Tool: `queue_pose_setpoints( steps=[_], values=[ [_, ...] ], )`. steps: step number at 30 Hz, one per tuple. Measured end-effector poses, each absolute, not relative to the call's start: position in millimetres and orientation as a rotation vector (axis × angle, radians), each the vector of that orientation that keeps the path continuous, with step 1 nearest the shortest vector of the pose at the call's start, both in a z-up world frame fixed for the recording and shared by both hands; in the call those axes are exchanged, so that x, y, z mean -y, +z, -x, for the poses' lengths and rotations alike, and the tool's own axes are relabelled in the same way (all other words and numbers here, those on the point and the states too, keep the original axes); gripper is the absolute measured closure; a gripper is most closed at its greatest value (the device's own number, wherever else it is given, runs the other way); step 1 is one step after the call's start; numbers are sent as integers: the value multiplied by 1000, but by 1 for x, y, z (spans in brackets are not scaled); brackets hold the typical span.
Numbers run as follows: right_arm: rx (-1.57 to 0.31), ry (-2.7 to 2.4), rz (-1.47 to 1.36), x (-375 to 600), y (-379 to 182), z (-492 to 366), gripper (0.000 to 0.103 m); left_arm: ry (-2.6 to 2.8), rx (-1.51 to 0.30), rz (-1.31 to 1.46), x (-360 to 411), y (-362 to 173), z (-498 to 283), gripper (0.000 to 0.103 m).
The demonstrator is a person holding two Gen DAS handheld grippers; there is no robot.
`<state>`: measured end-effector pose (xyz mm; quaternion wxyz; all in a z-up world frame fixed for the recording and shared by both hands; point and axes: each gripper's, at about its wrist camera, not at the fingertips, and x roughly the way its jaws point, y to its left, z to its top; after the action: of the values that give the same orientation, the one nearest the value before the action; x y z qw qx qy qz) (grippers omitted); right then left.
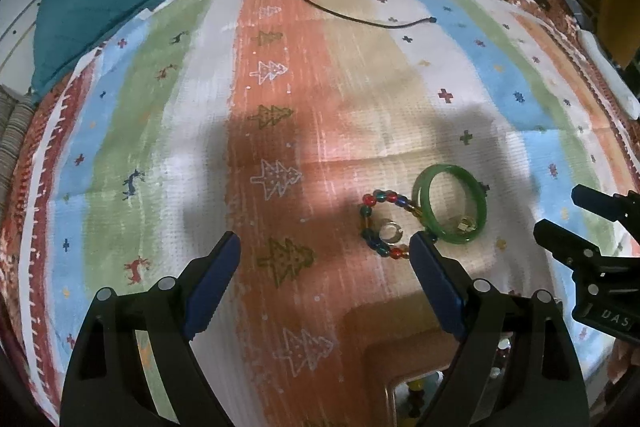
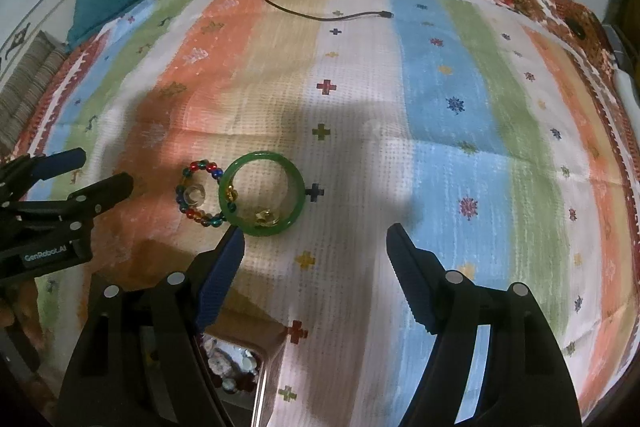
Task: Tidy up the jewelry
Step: 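Move both open tools toward the green bangle and multicolour bracelet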
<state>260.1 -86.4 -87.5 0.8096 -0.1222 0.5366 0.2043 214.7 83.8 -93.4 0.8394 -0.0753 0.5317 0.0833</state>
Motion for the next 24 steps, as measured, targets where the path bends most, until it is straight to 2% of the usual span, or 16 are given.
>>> queue_pose_setpoints(
  steps=[24],
  values=[
    [-1196,412,254,74,-121,-287,30,99,-1192,125,-88,-137,-248,18]
  ],
)
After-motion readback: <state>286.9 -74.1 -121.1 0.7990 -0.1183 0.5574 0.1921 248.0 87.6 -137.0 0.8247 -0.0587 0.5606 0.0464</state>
